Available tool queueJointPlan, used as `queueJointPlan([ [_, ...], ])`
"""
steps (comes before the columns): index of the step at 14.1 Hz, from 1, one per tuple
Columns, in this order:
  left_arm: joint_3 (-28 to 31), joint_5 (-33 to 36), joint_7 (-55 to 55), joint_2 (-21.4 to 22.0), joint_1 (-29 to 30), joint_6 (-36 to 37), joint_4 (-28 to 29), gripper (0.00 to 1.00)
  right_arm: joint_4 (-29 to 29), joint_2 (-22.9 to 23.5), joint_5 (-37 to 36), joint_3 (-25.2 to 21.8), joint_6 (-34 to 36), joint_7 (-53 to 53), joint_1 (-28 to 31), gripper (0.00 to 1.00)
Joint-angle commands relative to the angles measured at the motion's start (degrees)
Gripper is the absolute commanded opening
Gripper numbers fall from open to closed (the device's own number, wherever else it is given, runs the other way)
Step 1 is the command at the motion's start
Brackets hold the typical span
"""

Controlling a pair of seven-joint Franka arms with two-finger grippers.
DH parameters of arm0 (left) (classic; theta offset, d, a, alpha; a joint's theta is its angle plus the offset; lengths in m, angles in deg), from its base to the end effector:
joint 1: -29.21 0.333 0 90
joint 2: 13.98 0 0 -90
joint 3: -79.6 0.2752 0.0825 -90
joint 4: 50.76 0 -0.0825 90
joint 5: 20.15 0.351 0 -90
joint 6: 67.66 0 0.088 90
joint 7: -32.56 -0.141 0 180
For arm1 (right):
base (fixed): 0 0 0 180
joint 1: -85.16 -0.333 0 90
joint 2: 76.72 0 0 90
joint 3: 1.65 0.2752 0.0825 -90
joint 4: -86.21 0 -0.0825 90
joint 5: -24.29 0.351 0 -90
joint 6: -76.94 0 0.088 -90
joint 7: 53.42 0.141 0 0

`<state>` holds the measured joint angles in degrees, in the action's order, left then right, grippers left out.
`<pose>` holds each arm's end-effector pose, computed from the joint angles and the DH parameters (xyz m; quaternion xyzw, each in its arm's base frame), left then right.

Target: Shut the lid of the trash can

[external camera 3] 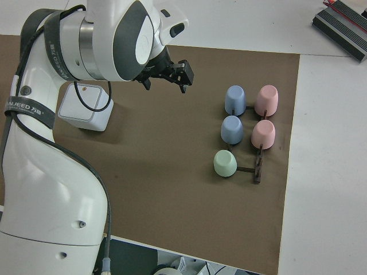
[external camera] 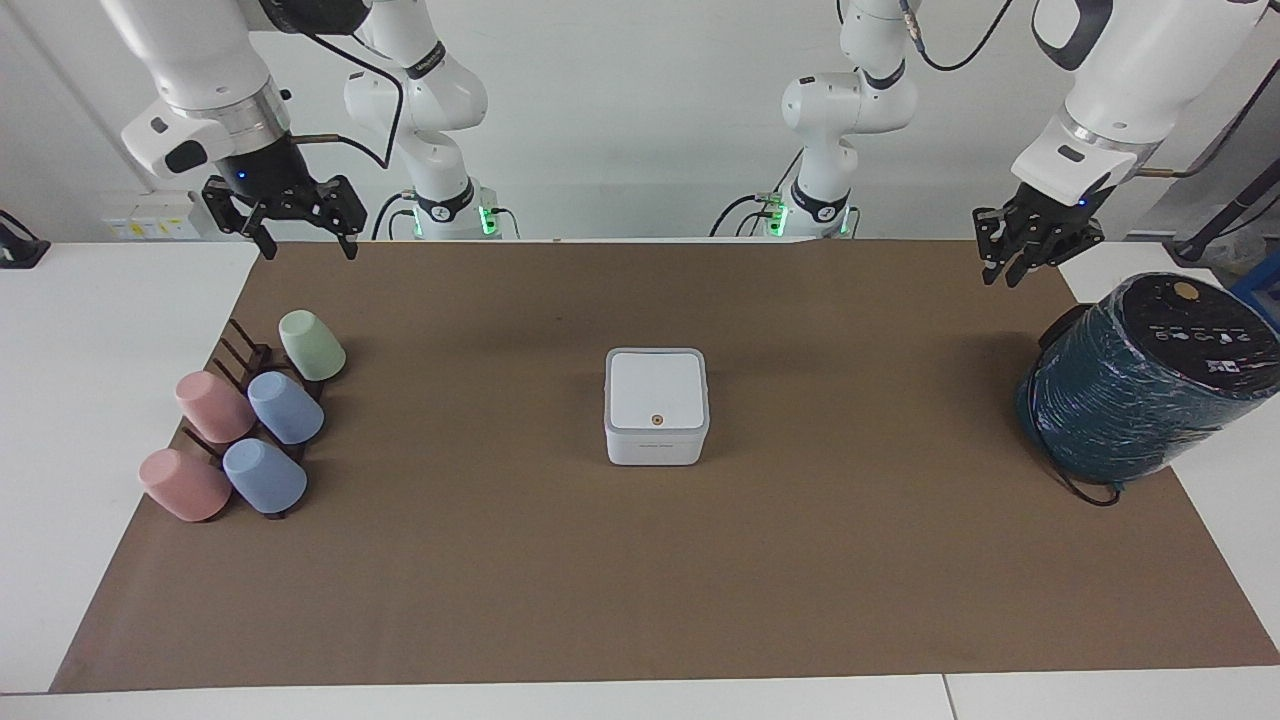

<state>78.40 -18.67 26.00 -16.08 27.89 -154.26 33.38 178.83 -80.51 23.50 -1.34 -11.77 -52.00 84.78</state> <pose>0.5259 -0.0192 0.5699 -0.9968 0.0783 -0.0027 0.0126 0.5011 0.0041 0.5615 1.0000 -0.0065 -0.0009 0.0071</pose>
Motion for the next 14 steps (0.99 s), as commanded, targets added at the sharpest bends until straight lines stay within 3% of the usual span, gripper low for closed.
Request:
queueJointPlan([
  [1,-0.37,-0.43,0.23,1.23,1.4,-0.06,1.11,1.0,0.55,-0.69,1.06,0.31,0.47,0.61,0.38,1.0],
  [7,-0.55,-3.15,-5.83,1.14,1.05,-0.76,1.02,1.0,0.55,-0.69,1.06,0.31,0.47,0.69,0.38,1.0],
  [14,-1.16,-3.15,-4.87,1.23,0.79,-1.12,1.11,1.0,0.55,-0.69,1.06,0.31,0.47,0.69,0.38,1.0],
])
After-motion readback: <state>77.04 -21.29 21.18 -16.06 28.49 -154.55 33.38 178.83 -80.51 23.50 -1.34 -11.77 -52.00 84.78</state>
